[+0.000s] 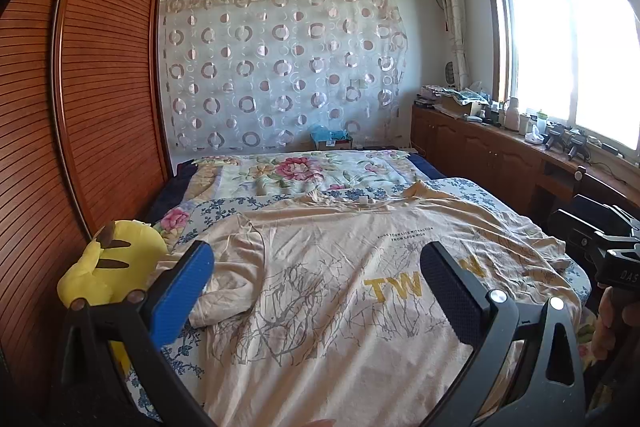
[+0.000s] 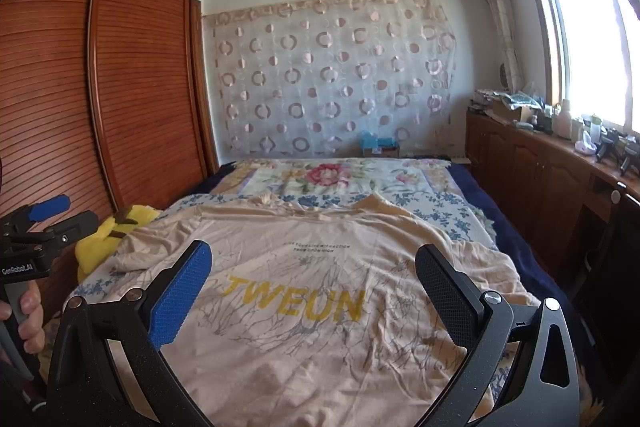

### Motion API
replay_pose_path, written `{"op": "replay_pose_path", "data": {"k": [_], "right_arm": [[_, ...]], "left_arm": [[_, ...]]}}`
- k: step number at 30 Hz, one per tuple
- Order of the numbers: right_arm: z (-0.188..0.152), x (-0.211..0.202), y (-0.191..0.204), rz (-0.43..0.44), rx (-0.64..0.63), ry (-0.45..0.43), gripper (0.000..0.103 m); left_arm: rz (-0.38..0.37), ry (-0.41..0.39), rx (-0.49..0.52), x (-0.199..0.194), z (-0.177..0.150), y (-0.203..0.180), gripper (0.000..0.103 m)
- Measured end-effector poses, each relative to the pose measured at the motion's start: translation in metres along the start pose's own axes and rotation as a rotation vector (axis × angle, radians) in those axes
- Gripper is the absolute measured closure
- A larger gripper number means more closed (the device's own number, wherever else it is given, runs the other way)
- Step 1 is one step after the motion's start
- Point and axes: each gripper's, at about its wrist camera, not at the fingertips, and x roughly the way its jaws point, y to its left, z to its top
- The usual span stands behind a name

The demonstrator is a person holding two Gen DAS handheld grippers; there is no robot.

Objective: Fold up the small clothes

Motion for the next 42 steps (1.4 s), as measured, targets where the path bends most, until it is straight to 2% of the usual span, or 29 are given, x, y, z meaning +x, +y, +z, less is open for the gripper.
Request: {"op": "replay_pose_path", "data": {"k": [42], "right_arm": [[0.0,0.0003,-0.0005,0.002,0.004,-0.001,0.0]], "left_arm": [[0.007,-0.013,0.004,-0.0037,0.0078,0.0008,0.0]]}}
